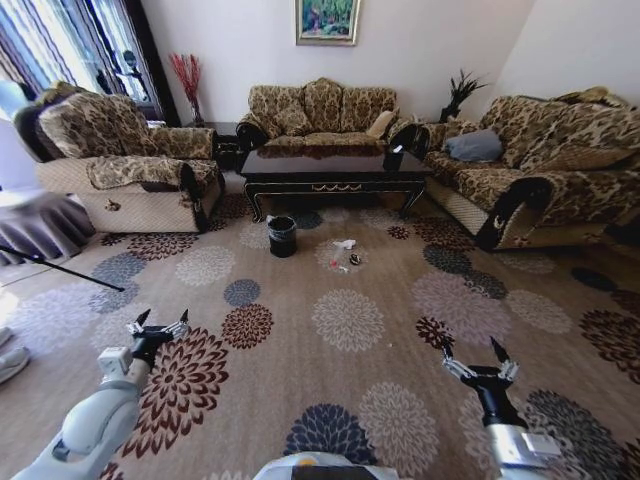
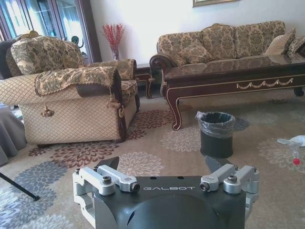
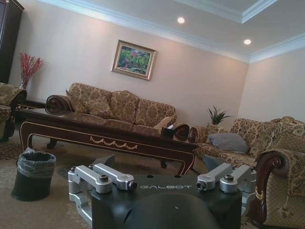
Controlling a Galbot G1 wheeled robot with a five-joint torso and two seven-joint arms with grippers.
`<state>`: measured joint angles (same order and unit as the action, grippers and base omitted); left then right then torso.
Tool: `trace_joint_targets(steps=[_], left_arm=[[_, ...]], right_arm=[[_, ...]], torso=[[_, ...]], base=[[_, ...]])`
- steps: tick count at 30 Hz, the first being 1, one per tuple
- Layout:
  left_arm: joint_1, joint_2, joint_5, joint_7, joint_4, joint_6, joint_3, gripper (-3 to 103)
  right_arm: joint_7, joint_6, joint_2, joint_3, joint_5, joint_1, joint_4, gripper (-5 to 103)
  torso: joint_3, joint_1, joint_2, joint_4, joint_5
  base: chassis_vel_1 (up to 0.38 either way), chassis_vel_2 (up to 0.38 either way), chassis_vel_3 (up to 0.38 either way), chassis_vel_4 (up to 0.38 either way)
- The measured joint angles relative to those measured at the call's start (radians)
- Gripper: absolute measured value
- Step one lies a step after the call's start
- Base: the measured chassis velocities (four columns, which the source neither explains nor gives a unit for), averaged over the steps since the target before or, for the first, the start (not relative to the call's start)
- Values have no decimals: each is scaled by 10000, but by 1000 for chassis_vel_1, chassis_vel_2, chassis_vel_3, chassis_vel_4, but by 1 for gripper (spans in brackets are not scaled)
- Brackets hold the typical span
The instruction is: Move to the front of the table and pick up the trash from the floor, then place it into the trash bin.
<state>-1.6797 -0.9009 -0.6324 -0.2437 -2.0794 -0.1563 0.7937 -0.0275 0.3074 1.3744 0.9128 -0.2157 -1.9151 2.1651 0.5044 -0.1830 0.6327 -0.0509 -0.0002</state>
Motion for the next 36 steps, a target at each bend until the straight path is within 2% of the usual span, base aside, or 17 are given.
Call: trace_joint_targets(steps=[9,19,20,24,29,36], left_arm=[[189,329,-324,77,211,109,181,100],[8,-165,-216,70,137,102,204,100],[-26,-214,-147,76,152,153,267,100],[265,-343,98,243,156,228,107,100],[458,-568,34,277,-62,150,-55,100],[262,-505,476,360,-345,373,-135,100]], right_arm=[[-1,-104,-142,112,-220,-232,100,100],[4,-73,-168,46,-181,-254,73,100],[-21,41,-268,-17,-146,-186,-176,100],[-45,116,-511,-26,-380,75,-600,100],[-26,58,-715,-63,-604,316,-771,100],[-14,42,-672,-199,-684,541,-843,100]], torso=[[-230,147,-375,-7,2],[-466,313,-774,-3,-1],[-561,371,-929,-4,1],[-670,444,-1111,-8,2],[-793,517,-1307,-7,1],[-944,621,-1560,-3,2]], base=[[0,0,0,0],[0,0,0,0],[0,0,0,0],[0,0,0,0],[0,0,0,0],[0,0,0,0]])
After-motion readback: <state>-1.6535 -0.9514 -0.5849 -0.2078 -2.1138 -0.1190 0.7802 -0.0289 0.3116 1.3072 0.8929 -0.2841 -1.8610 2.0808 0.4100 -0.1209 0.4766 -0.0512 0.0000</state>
